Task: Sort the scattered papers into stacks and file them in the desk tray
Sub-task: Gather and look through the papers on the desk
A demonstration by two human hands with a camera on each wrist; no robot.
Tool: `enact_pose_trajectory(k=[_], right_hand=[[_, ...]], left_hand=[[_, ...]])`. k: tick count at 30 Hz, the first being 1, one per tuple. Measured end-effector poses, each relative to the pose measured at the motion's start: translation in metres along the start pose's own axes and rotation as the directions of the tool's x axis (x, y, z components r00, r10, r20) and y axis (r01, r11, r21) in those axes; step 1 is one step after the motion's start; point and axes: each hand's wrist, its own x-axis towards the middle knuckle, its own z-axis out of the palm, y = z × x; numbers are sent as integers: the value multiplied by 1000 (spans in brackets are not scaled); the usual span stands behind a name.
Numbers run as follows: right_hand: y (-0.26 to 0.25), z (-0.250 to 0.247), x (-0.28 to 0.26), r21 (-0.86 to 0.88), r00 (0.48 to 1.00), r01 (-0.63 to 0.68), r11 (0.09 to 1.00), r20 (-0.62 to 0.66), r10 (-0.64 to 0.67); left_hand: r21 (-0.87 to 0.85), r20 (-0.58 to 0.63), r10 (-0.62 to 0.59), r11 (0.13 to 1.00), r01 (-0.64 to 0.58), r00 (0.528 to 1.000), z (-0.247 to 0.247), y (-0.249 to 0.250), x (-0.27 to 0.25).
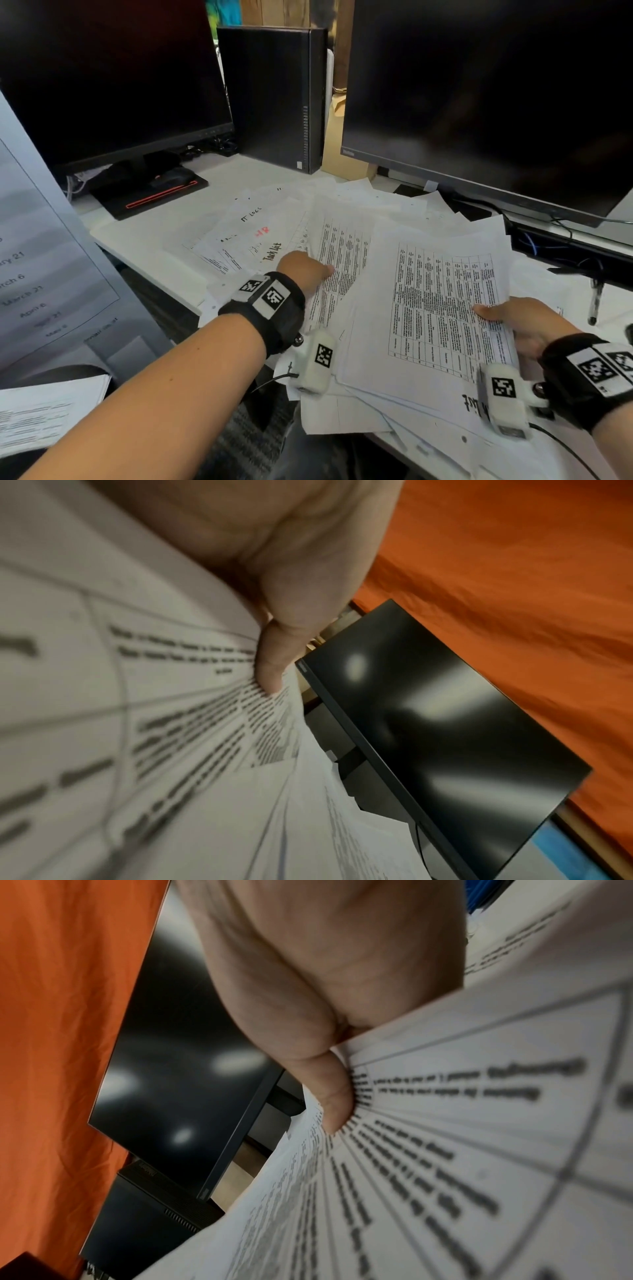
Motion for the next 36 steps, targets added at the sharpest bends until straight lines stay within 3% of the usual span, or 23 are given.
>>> enact_pose_trajectory(k=[3,5,7,10,14,18,24,27,30,32,34,36], right_hand=[[1,-3,3,2,1000,0,1000,-4,0],[2,-6,3,52,1000,12,999,5,-12],[1,-7,0,116,998,47,992,34,-51],[-5,-12,-5,230,981,150,962,85,-173],[-24,-18,-14,249,964,256,934,3,-265],[-32,-4,-23,253,964,241,937,51,-262],[-22,25,-25,214,959,215,953,138,-247],[-17,29,-20,152,947,267,952,144,-288],[-16,18,-19,121,937,297,947,155,-313],[-20,0,-16,71,937,344,936,35,-347],[-25,-23,-15,-224,903,367,903,-147,-404],[-27,-43,-17,-492,871,269,828,-242,-427]], left_hand=[[-155,-65,14,988,-24,998,-7,-8,2],[-381,-102,53,920,-89,993,-13,-15,6],[-486,-122,104,861,-151,987,-20,-16,7],[-529,-119,188,819,-222,975,-30,-9,5],[-584,-52,268,774,-247,962,-37,2,-1],[-474,19,327,835,-279,945,-14,9,-5],[-449,181,291,874,-184,940,15,13,-4],[-365,265,304,910,-197,915,15,11,0],[-369,242,324,902,-222,915,6,5,3],[-408,224,345,883,-234,912,-2,2,5],[-462,224,360,857,-226,906,-8,-1,4],[-519,224,395,822,-234,891,-13,-3,2]])
